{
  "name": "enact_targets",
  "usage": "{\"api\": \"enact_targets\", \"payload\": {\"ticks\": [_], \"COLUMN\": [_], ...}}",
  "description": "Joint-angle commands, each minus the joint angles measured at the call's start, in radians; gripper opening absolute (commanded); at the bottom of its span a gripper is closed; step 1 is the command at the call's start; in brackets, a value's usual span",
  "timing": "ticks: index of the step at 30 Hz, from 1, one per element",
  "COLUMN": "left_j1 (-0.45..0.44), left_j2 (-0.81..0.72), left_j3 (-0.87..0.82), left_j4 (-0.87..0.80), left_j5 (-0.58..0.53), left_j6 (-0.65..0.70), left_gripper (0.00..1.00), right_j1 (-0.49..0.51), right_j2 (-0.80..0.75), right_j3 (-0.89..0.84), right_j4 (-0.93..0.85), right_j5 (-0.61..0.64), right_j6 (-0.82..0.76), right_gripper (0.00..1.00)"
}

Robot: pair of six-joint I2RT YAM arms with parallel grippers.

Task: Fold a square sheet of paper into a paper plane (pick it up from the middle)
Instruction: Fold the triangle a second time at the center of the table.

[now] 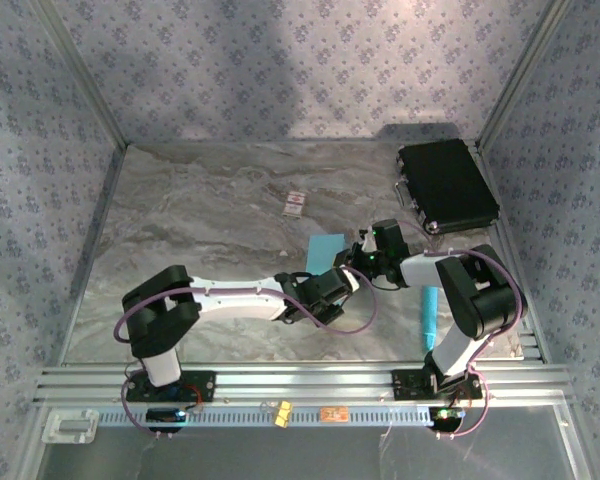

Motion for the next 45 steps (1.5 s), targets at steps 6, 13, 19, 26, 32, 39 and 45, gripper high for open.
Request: {"api": "enact_targets", "payload": {"ticks": [6, 13, 19, 26, 32, 39, 45], "left_j1": [-0.002, -0.002, -0.002, -0.001, 0.052, 0.223, 0.316], "left_j2": [0.046, 0.058, 0.054, 0.042, 0.003, -0.071, -0.062], "left_j3": [0.043, 0.054, 0.054, 0.051, 0.036, -0.021, -0.055], "left_j4": [0.036, 0.032, 0.027, 0.021, 0.026, 0.122, 0.213], "left_j5": [-0.044, -0.056, -0.048, -0.044, 0.093, 0.487, 0.677], "left_j6": [0.029, 0.039, 0.033, 0.013, -0.053, -0.185, -0.273], "left_gripper": [0.59, 0.46, 0.29, 0.07, 0.00, 0.00, 0.00], "right_j1": [-0.004, -0.005, -0.005, -0.013, -0.047, -0.108, -0.100], "right_j2": [0.002, -0.002, -0.008, -0.029, -0.100, -0.271, -0.391], "right_j3": [-0.003, -0.012, -0.014, -0.018, -0.047, -0.105, -0.128], "right_j4": [0.012, 0.009, 0.006, -0.014, -0.094, -0.236, -0.304], "right_j5": [-0.007, 0.000, 0.004, 0.016, 0.086, 0.186, 0.192], "right_j6": [0.021, 0.020, 0.021, 0.013, -0.006, -0.033, -0.046], "right_gripper": [0.12, 0.12, 0.13, 0.15, 0.19, 0.27, 0.25]}}
